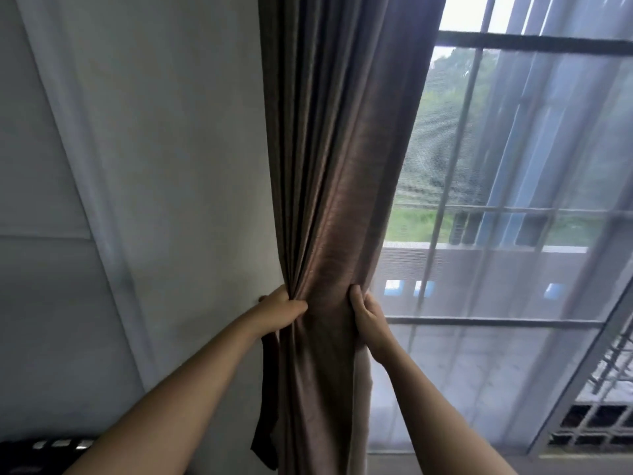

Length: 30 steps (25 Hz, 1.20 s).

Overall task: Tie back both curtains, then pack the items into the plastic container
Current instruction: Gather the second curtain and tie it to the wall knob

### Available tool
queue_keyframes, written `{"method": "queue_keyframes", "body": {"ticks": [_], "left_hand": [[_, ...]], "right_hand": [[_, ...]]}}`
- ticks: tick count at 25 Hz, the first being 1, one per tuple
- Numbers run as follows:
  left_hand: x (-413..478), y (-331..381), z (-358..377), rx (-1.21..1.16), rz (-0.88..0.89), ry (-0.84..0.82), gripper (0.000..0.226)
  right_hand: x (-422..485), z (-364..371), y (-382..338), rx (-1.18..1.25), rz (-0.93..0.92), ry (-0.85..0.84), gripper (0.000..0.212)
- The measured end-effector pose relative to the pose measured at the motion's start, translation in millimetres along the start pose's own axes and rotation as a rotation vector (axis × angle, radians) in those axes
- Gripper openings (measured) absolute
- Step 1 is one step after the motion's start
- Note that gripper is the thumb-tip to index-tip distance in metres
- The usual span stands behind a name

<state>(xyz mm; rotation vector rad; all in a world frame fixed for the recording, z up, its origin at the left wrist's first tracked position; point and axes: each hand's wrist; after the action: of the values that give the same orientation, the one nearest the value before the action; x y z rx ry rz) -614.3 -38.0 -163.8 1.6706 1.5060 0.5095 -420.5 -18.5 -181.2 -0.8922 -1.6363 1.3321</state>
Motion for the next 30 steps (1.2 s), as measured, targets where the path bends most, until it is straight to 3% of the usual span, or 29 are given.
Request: {"method": "queue_keyframes", "body": {"ticks": [2,6,11,13,15,17,19,22,28,30], "left_hand": [[-13.4,20.3,3.5,0.029,-0.025,0.038,0.061],[-27.6,43.1,22.5,0.132,-0.055,0.171,0.032],[-23.5,53.1,20.1,0.425,-0.179,0.297,0.037],[-25.4,51.5,20.2,0.448,-0.166,0.290,0.035],[-29.2,50.4,21.1,0.415,-0.124,0.246,0.030],[-35.7,51.4,18.7,0.217,-0.067,0.148,0.026],[-43.5,56.9,17.8,0.036,-0.031,0.037,0.018],[-43.4,62.1,21.0,0.036,0.008,0.000,0.015],[-36.0,65.9,25.6,-0.015,0.055,-0.041,0.030],[-32.0,64.7,24.9,-0.023,0.047,-0.070,0.025]], "right_hand": [[-4.6,0.7,0.0,-0.019,0.002,0.040,0.034],[-21.7,24.4,-0.8,-0.140,-0.021,0.299,0.033],[-17.9,42.6,-11.0,-0.465,0.210,0.383,0.029],[-21.1,50.1,-6.1,-0.418,0.175,0.416,0.031],[-26.4,53.2,0.5,-0.147,0.047,0.356,0.039],[-28.8,46.4,2.0,0.188,-0.049,0.178,0.043],[-28.5,35.2,-2.7,0.356,-0.048,0.019,0.047],[-25.3,29.4,-6.6,0.324,-0.029,-0.069,0.047],[-21.6,38.2,44.8,0.047,0.128,0.023,0.057],[-22.5,42.0,77.3,-0.073,0.128,-0.007,0.066]]}}
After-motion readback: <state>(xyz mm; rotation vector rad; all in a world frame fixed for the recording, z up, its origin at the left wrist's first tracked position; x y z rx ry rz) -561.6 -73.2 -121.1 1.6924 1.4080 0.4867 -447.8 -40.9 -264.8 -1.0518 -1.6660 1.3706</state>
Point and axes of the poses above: each hand's wrist, its own x-axis towards the middle knuckle, its own z-axis out of the palm, y = z × x, and after that the axes turned 14 degrees about -y, right-handed
